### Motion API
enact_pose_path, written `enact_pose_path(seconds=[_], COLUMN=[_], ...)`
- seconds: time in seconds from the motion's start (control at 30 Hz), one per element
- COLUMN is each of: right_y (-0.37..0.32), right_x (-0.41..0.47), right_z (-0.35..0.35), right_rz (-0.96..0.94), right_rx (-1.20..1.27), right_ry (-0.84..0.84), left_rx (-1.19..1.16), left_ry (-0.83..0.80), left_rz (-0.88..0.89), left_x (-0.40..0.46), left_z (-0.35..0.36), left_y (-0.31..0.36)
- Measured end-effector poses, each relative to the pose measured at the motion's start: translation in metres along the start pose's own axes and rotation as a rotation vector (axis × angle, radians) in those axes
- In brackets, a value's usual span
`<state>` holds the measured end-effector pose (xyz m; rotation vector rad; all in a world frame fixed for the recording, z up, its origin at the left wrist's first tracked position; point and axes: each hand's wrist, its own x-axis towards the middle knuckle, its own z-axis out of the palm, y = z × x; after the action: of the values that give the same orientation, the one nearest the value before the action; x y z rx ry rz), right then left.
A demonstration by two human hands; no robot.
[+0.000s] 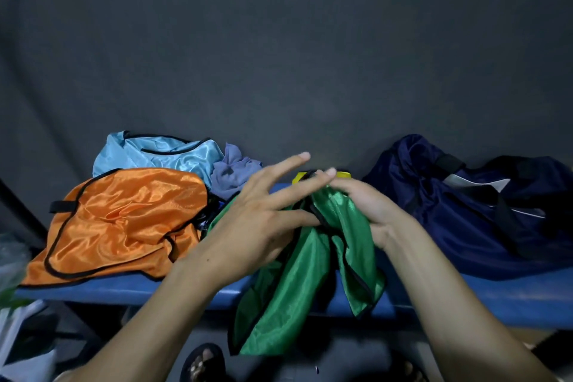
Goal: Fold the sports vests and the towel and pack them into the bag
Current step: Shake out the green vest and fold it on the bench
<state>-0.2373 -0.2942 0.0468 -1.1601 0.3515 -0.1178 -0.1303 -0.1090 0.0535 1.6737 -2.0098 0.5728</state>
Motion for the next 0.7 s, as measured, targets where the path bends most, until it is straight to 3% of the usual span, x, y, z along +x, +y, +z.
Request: enact_pose_path(seconds=[0.1,0.2,0.27,0.33,0.4,0.5,0.7], right_y=[0.008,0.016,0.019,0.014,0.004,-0.006,-0.041], right_x=[0.007,0.01,0.01,-0.001,-0.018,-0.039,-0.053], right_z=[-0.005,-0.004,-0.002,0.005,0.014,0.03,0.057], right_rz=[-0.01,-0.063,-0.234,-0.522,-0.74,-0.817,-1.006], right_rx=[-0.137,-0.342,-0.536,-0.615,-0.662,-0.822,-0.97], right_ry=[0.092,0.187,0.317,0.381,0.282,0.157,0.249], left_rx=[-0.198,-0.428,-0.493,-0.502,-0.491,-0.544,-0.561], left_ry=[-0.004,0.094,0.16,0.223,0.276,0.317,0.168], left_rz=[-0.043,-0.181,-0.274,-0.331,-0.348,-0.353,-0.285], left_x=[0.0,0.0,0.0,-0.001,0.0,0.01,0.051], left_z=[0.002,0.0,-0.005,-0.009,-0.015,-0.03,-0.094], left_y=[0.001,0.002,0.0,-0.005,-0.009,-0.013,-0.014])
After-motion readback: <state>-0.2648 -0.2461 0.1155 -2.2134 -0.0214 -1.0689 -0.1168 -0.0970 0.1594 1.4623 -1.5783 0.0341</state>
